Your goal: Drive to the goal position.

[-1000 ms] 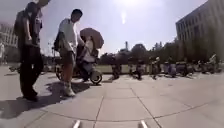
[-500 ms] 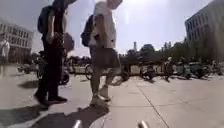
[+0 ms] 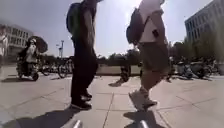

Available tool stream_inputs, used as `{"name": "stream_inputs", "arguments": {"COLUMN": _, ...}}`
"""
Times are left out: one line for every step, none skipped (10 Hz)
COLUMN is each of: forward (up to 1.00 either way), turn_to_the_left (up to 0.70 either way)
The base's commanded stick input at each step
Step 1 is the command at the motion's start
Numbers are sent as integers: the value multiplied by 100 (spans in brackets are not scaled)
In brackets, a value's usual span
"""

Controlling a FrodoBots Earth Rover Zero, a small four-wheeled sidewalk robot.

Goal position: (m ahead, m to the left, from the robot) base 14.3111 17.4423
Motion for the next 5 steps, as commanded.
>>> {"name": "stream_inputs", "arguments": {"forward": 5, "turn_to_the_left": 0}}
{"name": "stream_inputs", "arguments": {"forward": 6, "turn_to_the_left": 0}}
{"name": "stream_inputs", "arguments": {"forward": 70, "turn_to_the_left": 2}}
{"name": "stream_inputs", "arguments": {"forward": 70, "turn_to_the_left": 3}}
{"name": "stream_inputs", "arguments": {"forward": 70, "turn_to_the_left": 4}}
